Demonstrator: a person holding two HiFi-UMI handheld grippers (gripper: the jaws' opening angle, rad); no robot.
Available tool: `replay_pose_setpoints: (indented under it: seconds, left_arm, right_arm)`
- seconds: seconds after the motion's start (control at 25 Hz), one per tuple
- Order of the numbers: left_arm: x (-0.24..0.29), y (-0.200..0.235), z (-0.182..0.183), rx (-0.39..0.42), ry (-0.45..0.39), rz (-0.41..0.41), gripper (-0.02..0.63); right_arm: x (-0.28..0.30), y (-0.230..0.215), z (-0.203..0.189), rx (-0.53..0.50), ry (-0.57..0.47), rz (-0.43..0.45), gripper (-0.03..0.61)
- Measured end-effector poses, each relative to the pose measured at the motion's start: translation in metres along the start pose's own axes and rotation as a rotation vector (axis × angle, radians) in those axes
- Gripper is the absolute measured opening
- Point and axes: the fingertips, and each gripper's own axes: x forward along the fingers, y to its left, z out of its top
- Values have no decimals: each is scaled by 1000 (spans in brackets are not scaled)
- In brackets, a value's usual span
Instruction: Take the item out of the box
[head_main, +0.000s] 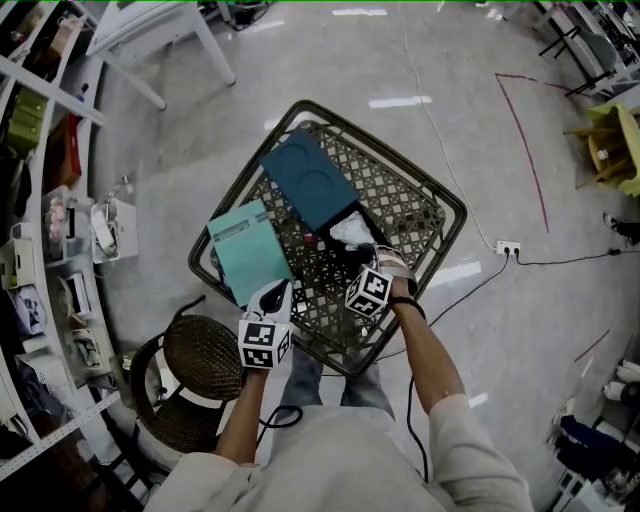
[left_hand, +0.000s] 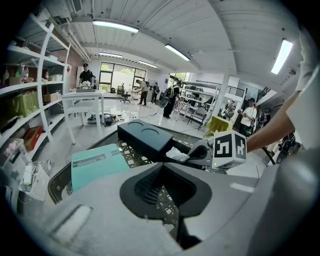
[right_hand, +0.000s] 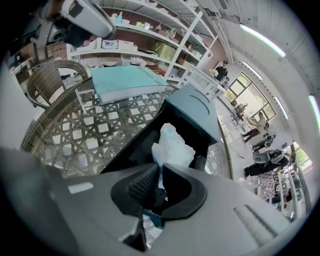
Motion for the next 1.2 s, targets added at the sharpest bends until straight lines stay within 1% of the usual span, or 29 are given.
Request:
replay_pose_setpoints:
  seconds: [0.16,0.24,0.52,0.76,0.92,1.04,1.2]
  left_arm:
    - [-1,-2,0,4,3,-5,6]
    - [0,-5,2,6,1,-9,6]
    - [3,-12,8,16,-7,-24,6]
    - [6,-18,11,29,-11,-35,6]
    - [9,-25,14,40,-13,-48,6]
    - [10,-29,14,48,-10,-54,6]
    - [9,-31,15,58,-9,-60,6]
  right_arm:
    - [-7,0,1,40,-12,-4,20]
    - [-12,-3,2,76,-27,-14,14]
    - [-47,-17,9,202,-120,-81,12]
    - [-84,-29,3,394,-194,-138,11]
    - [-110,-31,-7,481,-228,-174,11]
    - [-126,-27,-15,516,-240,-198,9]
    - [-144,-17,-25,515,-236,-216,9]
